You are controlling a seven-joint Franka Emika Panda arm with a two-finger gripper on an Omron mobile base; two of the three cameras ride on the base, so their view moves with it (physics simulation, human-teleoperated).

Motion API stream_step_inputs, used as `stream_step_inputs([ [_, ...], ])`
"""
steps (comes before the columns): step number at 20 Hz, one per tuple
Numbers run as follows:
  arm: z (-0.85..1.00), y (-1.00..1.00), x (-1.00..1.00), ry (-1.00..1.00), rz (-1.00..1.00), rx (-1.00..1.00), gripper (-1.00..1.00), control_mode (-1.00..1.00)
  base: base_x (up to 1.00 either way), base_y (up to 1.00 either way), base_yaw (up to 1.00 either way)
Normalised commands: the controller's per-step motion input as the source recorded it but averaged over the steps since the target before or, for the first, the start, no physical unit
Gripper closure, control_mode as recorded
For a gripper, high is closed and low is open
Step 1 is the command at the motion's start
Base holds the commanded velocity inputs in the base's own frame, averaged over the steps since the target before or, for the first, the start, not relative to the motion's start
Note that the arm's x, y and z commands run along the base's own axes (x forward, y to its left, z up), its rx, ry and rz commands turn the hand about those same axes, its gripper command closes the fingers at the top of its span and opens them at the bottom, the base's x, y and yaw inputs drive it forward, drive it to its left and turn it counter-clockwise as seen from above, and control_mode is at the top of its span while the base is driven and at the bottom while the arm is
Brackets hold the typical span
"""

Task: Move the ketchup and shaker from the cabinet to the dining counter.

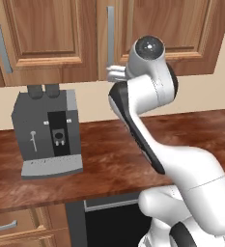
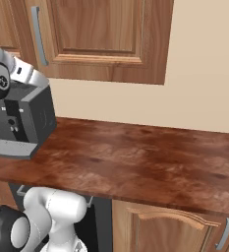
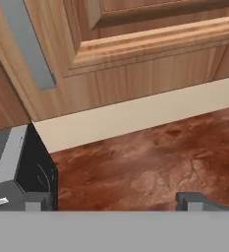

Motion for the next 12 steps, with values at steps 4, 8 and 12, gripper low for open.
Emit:
stream_step_inputs([
  [4,0.39,0.19,0.00,-0.19,0.00,-0.06,-1.00,-1.00,0.00,0.00,0.00],
  [8,0.41,0.21,0.03,-0.08,0.00,0.00,-1.00,-1.00,0.00,0.00,0.00],
  [12,0.35,0.23,0.08,-0.01,0.00,0.00,-1.00,-1.00,0.00,0.00,0.00],
])
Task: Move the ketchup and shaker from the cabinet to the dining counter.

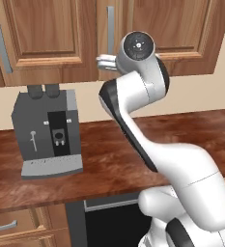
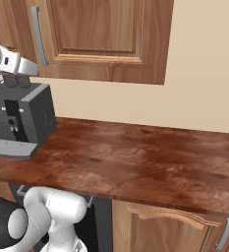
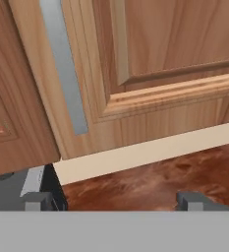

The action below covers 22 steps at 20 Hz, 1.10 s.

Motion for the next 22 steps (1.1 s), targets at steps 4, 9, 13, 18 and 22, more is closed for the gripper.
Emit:
stream_step_inputs([
  [4,0.31,0.13,0.10,0.00,0.00,0.00,-1.00,-1.00,0.00,0.00,0.00],
  [9,0.30,-0.02,0.13,0.00,0.00,0.00,-1.00,-1.00,0.00,0.00,0.00],
  [13,0.23,-0.04,0.06,0.00,0.00,0.00,-1.00,-1.00,0.00,0.00,0.00],
  [18,0.10,-0.01,0.28,0.00,0.00,0.00,-1.00,-1.00,0.00,0.00,0.00],
  [22,0.16,-0.07,0.28,0.08,0.02,0.04,-1.00,-1.00,0.00,0.00,0.00],
])
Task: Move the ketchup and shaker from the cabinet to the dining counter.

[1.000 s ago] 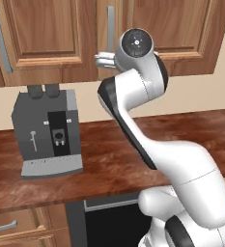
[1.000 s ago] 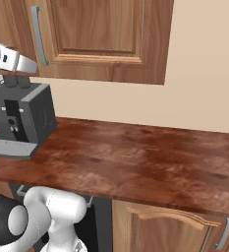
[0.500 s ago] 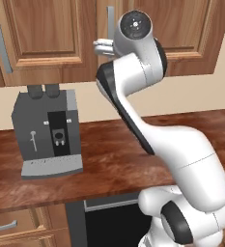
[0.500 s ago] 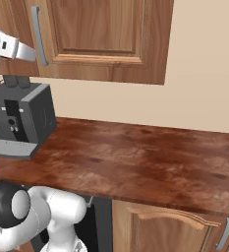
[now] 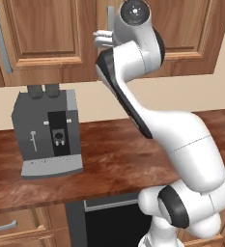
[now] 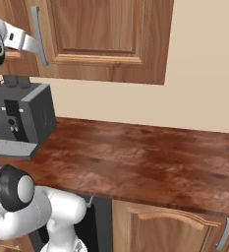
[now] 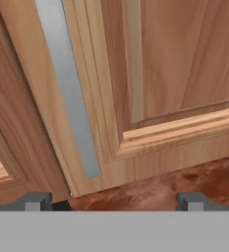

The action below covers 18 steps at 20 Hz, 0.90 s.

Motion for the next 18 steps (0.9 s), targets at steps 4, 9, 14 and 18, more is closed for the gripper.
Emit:
stream_step_inputs([
  [4,0.11,-0.06,0.35,0.12,0.04,0.05,-1.00,-1.00,0.00,0.00,0.00],
  [9,0.01,0.00,0.42,0.14,0.02,0.03,-1.00,-1.00,0.00,0.00,0.00],
  [14,0.00,0.01,0.44,0.10,0.00,0.00,-1.00,-1.00,0.00,0.00,0.00],
  [18,0.00,0.06,0.44,0.06,0.00,0.00,-1.00,-1.00,0.00,0.00,0.00],
])
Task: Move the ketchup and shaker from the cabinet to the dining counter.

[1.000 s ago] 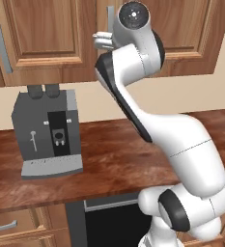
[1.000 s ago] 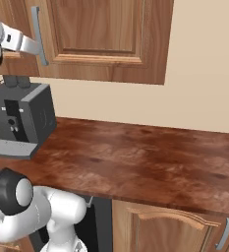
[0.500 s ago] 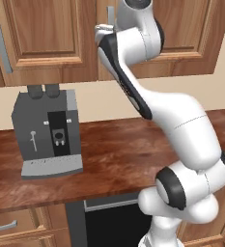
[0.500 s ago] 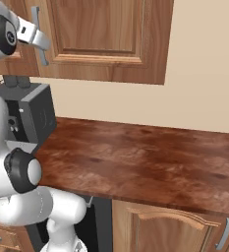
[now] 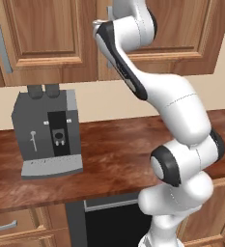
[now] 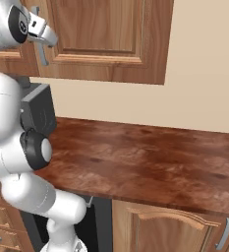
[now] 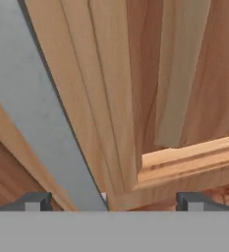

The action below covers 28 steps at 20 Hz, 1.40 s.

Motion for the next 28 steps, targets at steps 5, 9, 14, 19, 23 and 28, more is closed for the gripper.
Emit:
stream_step_inputs([
  [5,-0.03,0.16,0.38,0.00,0.00,0.00,-1.00,-1.00,0.00,0.00,0.00],
  [9,-0.09,0.20,0.28,0.00,0.00,0.00,-1.00,-1.00,0.00,0.00,0.00],
  [14,-0.16,0.15,0.25,-0.01,0.00,0.00,-1.00,-1.00,0.00,0.00,0.00],
  [19,-0.19,0.00,0.12,-0.07,0.00,-0.03,1.00,-1.00,0.00,0.00,0.00],
  [23,-0.38,0.01,0.01,-0.15,0.00,-0.03,1.00,-1.00,0.00,0.00,0.00],
  [28,-0.38,-0.06,0.15,-0.17,-0.01,-0.03,1.00,-1.00,0.00,0.00,0.00],
])
